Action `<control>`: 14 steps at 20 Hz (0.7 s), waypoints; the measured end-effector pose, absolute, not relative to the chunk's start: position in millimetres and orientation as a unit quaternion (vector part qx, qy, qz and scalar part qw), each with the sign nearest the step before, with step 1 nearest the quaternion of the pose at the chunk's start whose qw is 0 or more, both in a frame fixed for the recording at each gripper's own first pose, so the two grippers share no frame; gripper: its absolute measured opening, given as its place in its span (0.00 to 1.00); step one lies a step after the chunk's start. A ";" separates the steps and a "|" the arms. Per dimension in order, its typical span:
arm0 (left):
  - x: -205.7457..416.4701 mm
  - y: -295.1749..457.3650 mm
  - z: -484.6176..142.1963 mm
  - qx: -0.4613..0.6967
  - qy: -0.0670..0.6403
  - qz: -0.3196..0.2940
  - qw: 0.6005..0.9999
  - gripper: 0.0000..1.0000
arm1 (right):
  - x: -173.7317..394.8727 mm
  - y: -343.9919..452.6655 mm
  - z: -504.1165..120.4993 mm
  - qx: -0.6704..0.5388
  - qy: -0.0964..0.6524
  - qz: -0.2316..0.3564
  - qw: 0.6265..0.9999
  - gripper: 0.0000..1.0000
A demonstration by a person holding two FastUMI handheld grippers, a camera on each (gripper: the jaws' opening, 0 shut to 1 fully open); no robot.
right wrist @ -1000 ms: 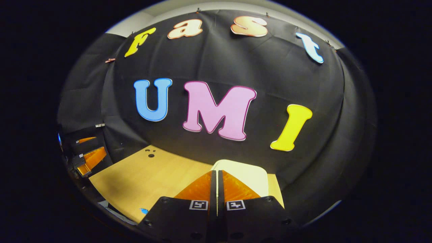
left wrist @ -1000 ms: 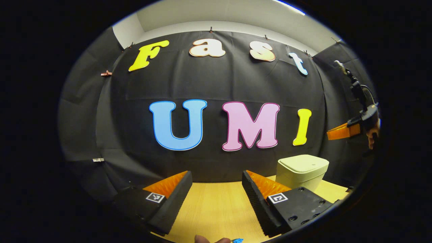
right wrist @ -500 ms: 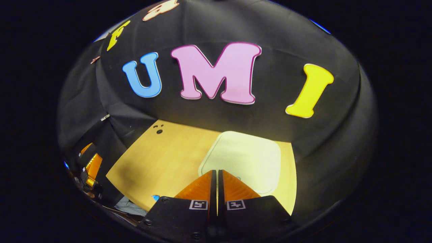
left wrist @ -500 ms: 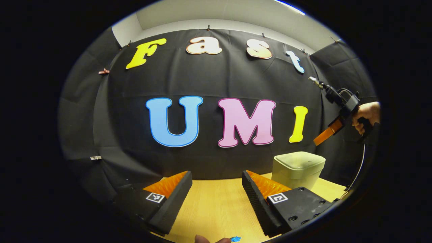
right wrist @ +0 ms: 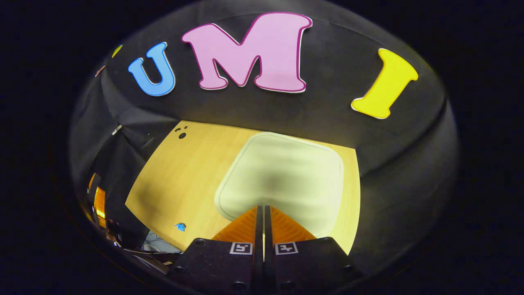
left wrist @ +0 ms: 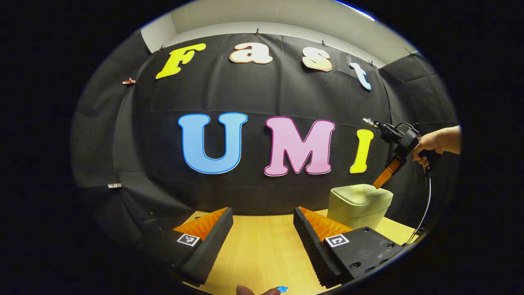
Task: Press the lid of the desktop garbage bin to open it, pick up the crumpled paper on the desktop and throw it into the bin, then pick up the pop can on the desktop and drop it into the bin, and finally close the garbage bin lid.
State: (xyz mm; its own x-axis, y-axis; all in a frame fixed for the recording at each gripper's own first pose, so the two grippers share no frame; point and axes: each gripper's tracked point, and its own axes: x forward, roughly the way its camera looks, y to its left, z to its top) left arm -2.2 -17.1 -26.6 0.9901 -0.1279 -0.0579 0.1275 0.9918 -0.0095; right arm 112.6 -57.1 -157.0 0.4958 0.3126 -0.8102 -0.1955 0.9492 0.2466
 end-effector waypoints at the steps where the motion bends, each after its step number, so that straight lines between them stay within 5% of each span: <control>1: -2.6 -16.5 -28.3 -0.004 0.029 -0.063 0.998 0.95 | 113.8 -59.4 -160.2 0.061 0.486 0.145 0.860 0.05; 14: -0.9 -19.1 -35.1 -0.008 0.034 -0.056 0.998 0.96 | 112.2 -60.6 -192.8 0.038 0.563 0.161 0.809 0.05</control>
State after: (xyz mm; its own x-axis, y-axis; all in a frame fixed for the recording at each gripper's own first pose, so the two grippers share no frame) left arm -0.9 -19.1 -35.1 0.9915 -0.1120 -0.0666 0.1109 0.9936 -0.0203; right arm 112.2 -60.6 -192.8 0.3132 0.3036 -0.8998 -0.2178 0.9452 0.2431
